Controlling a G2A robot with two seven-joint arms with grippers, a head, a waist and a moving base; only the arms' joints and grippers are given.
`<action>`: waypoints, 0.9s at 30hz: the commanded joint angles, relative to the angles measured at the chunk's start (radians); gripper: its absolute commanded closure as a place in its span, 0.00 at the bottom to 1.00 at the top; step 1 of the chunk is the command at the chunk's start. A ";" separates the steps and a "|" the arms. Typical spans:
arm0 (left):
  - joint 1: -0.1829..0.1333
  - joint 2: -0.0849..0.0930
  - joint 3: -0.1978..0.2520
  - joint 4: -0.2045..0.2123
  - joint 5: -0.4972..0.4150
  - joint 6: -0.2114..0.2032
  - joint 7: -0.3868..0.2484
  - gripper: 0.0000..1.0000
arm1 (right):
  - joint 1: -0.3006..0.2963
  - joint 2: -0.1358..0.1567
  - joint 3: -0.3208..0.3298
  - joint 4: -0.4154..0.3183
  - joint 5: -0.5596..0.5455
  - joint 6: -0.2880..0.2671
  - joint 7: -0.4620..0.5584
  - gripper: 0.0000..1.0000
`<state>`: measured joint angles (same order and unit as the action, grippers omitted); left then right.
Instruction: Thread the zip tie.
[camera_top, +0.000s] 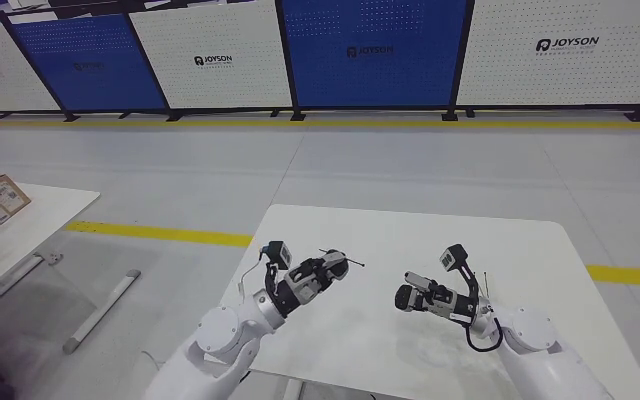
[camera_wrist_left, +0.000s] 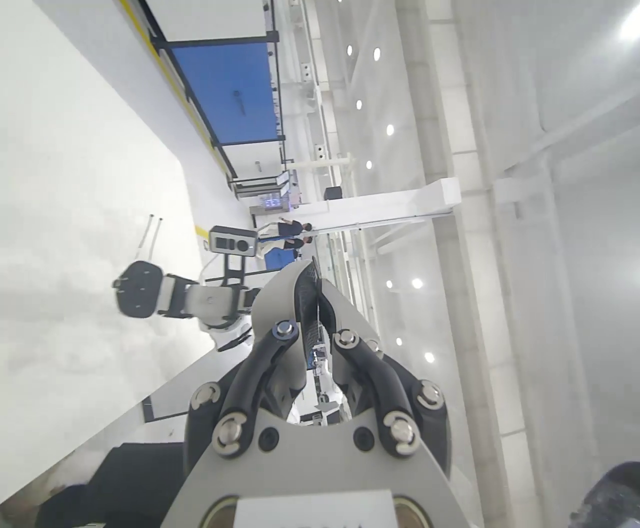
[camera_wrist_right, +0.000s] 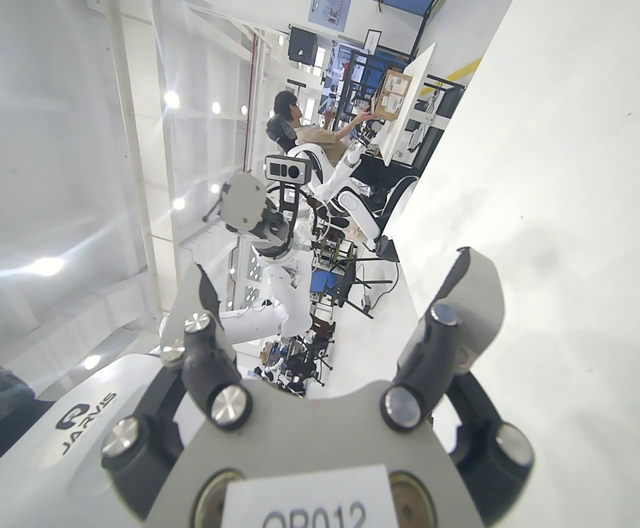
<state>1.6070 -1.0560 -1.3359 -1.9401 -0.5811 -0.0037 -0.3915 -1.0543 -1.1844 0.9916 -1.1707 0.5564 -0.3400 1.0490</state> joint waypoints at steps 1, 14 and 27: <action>0.000 -0.001 0.019 0.034 0.039 -0.007 0.004 1.00 | 0.000 0.000 0.000 0.000 0.000 0.000 0.000 0.00; -0.009 -0.008 0.064 0.084 0.073 -0.020 0.019 1.00 | 0.000 0.000 0.000 0.000 0.000 0.000 0.000 0.00; -0.037 -0.006 0.104 0.154 0.315 0.007 0.087 1.00 | 0.000 0.000 0.000 0.000 0.000 0.000 0.000 0.00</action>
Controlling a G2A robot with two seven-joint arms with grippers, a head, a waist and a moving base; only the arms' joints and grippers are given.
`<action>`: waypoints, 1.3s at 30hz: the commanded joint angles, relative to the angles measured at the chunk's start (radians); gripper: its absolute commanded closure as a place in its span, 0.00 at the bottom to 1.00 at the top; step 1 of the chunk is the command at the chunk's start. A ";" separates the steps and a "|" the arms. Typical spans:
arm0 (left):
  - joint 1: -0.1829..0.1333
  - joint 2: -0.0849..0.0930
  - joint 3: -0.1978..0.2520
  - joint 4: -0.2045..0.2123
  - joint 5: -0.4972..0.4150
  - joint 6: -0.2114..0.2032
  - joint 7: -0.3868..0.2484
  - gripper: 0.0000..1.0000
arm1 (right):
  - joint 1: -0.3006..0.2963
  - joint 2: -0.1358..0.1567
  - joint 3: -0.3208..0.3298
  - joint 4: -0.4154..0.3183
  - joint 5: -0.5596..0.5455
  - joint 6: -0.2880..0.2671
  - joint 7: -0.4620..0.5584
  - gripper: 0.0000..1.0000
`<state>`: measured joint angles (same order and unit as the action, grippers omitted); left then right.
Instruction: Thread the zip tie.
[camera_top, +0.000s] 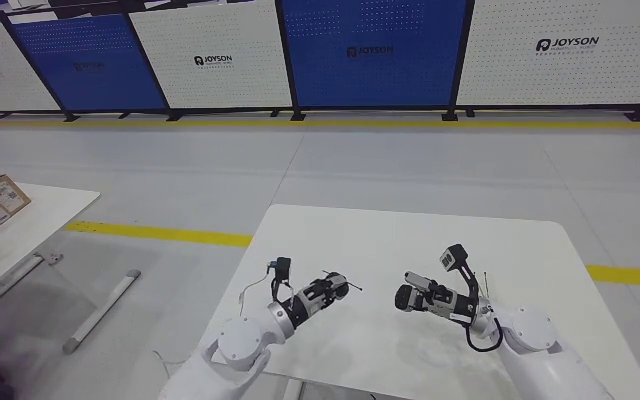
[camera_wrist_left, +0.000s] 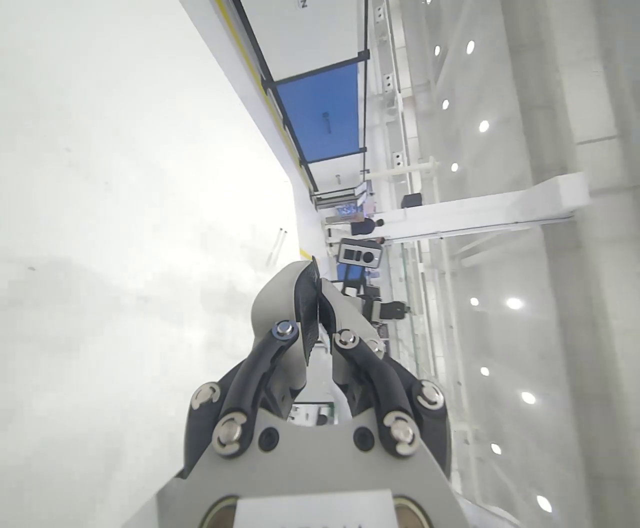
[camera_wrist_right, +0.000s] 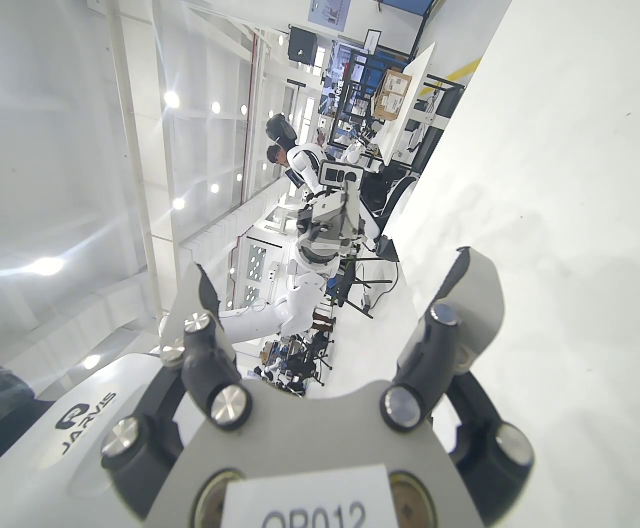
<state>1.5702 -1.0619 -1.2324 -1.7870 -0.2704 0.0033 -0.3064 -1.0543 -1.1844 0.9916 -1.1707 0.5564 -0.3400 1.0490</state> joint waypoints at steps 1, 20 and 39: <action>0.000 0.000 0.000 0.001 0.004 0.000 0.002 1.00 | 0.000 0.000 0.000 0.000 0.000 0.000 0.000 0.00; -0.001 -0.001 0.001 0.001 0.000 -0.005 0.009 1.00 | 0.000 0.000 0.000 0.000 0.000 0.000 0.000 0.00; 0.038 -0.014 -0.066 -0.102 -0.298 -0.265 -0.012 1.00 | 0.000 0.000 0.000 0.000 0.000 0.000 0.000 0.00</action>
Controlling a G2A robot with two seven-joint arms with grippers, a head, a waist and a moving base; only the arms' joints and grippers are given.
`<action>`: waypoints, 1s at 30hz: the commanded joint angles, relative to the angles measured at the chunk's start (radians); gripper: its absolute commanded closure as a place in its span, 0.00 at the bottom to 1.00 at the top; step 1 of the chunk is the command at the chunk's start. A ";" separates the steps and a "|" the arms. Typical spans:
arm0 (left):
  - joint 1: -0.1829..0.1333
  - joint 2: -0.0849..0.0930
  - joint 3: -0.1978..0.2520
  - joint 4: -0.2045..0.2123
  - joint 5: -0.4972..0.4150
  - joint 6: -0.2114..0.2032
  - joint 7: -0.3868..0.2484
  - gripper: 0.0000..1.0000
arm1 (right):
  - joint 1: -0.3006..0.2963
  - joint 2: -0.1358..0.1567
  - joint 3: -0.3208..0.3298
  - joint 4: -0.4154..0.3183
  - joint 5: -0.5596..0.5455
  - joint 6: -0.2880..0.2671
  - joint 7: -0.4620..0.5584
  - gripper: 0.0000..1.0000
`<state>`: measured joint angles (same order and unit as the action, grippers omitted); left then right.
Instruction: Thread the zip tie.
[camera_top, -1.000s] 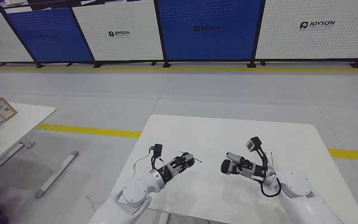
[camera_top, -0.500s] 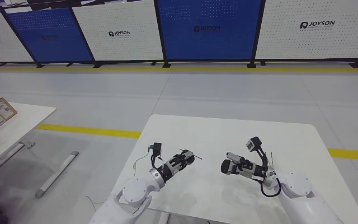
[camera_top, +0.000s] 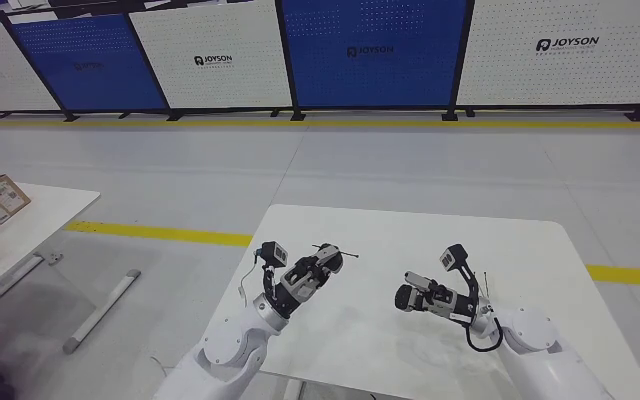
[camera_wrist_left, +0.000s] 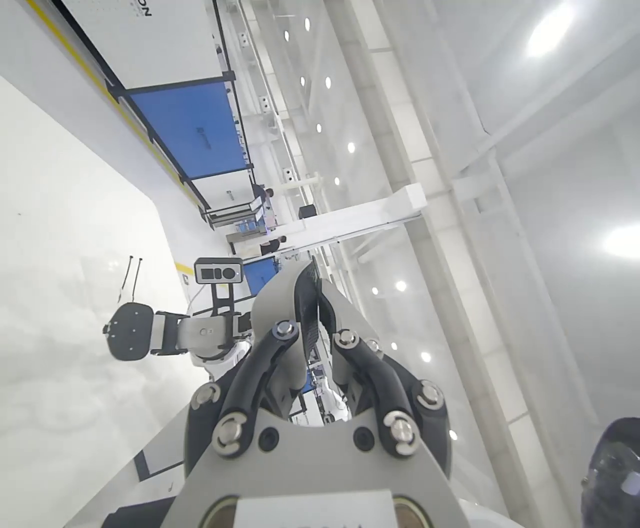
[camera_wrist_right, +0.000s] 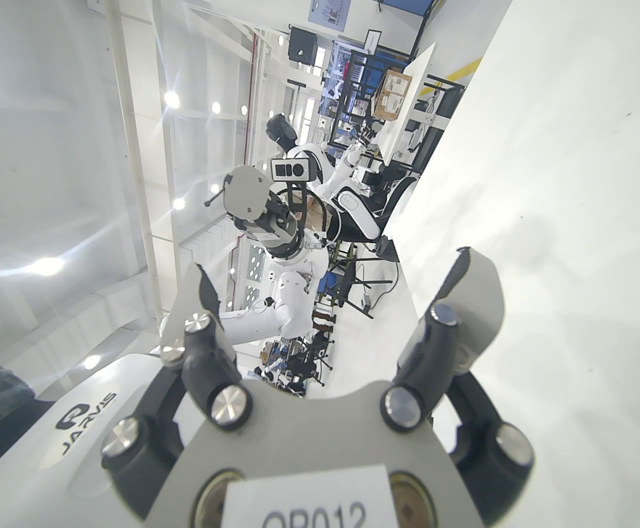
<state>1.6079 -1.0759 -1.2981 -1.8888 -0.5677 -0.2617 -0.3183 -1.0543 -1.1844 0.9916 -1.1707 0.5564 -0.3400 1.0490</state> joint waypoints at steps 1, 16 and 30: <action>0.000 0.000 0.000 0.000 0.000 0.000 0.000 1.00 | 0.000 0.000 0.000 0.000 0.000 0.000 0.000 0.00; 0.015 -0.020 -0.065 -0.130 -0.131 -0.078 -0.017 1.00 | 0.000 0.000 0.000 0.000 0.000 0.000 0.000 0.00; 0.002 -0.019 -0.041 -0.068 0.034 0.016 0.016 1.00 | 0.000 0.000 0.000 0.000 0.000 0.000 0.000 0.00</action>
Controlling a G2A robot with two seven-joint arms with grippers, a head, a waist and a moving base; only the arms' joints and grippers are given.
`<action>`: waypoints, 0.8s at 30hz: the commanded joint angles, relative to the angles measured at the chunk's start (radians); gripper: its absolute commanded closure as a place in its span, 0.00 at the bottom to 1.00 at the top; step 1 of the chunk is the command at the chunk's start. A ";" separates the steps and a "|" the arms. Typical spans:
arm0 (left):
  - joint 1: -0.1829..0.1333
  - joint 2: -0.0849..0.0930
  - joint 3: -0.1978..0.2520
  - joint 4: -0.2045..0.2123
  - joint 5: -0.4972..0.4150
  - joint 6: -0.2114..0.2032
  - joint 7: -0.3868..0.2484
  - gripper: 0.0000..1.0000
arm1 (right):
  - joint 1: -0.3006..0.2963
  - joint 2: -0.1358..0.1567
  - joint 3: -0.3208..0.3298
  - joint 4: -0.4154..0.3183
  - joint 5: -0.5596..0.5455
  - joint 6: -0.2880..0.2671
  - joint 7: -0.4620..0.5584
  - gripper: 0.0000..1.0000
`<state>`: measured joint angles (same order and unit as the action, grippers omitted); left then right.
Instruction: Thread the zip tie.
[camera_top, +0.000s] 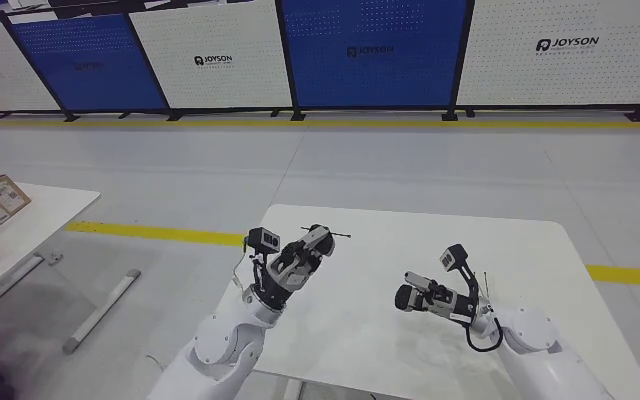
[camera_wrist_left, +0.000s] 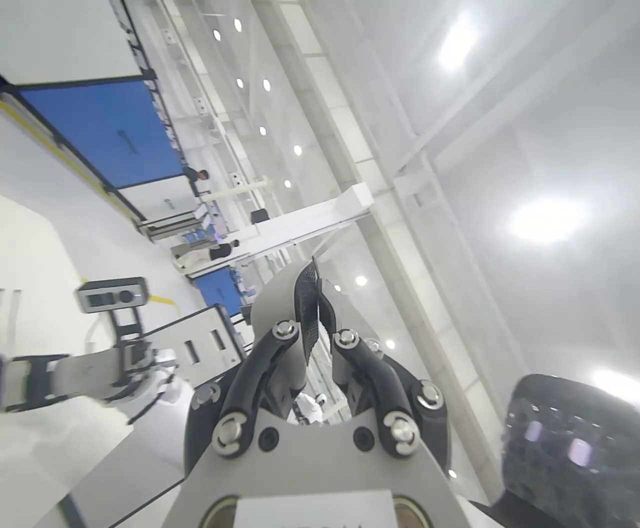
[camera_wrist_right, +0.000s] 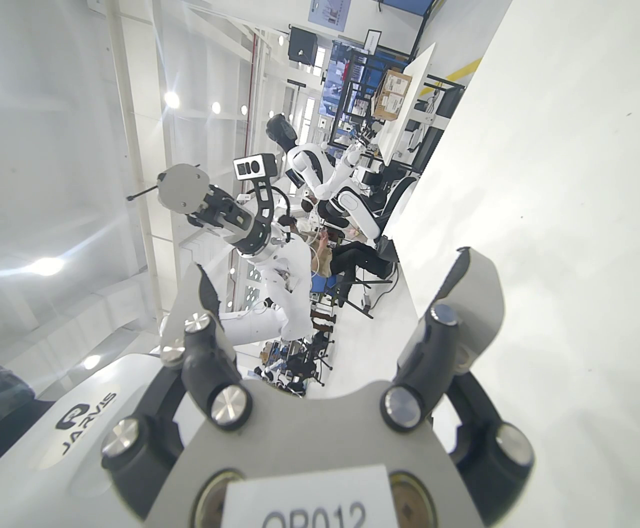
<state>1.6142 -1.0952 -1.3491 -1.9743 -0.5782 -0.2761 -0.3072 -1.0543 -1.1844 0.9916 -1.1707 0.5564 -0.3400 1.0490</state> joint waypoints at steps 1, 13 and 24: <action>-0.008 -0.001 0.016 0.027 0.062 0.041 0.008 1.00 | 0.000 0.000 0.000 0.000 0.000 0.000 0.000 0.00; -0.041 -0.006 0.076 0.120 0.198 0.066 0.010 1.00 | 0.000 0.000 0.000 0.000 0.000 0.000 0.000 0.00; -0.041 -0.006 0.076 0.120 0.198 0.066 0.010 1.00 | 0.000 0.000 0.000 0.000 0.000 0.000 0.000 0.00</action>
<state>1.5734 -1.1015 -1.2727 -1.8540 -0.3807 -0.2102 -0.2969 -1.0543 -1.1844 0.9916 -1.1707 0.5564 -0.3400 1.0490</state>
